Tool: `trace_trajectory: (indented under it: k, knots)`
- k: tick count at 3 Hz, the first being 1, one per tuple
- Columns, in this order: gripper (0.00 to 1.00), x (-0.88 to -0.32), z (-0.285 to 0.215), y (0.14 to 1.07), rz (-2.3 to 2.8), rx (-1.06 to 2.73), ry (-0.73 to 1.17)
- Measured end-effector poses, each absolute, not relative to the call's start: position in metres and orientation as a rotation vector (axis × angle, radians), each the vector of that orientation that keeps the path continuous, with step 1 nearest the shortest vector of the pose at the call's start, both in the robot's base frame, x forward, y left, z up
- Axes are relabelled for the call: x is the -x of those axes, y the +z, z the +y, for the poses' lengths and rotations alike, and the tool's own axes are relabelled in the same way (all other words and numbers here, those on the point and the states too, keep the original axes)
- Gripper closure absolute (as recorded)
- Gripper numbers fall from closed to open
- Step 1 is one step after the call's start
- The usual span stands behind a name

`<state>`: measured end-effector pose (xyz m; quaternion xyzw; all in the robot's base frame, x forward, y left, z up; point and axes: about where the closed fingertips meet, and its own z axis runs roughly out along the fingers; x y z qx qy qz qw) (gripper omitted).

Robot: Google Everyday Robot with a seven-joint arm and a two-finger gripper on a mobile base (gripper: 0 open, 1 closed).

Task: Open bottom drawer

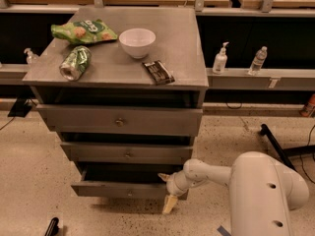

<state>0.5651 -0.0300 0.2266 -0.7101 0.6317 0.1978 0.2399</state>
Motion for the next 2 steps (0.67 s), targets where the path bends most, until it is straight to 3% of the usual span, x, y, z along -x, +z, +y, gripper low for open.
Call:
trace_trajectory:
  k: [2]
  knots:
    - [0.25,-0.580,-0.037,0.159,1.835,1.950,0.565]
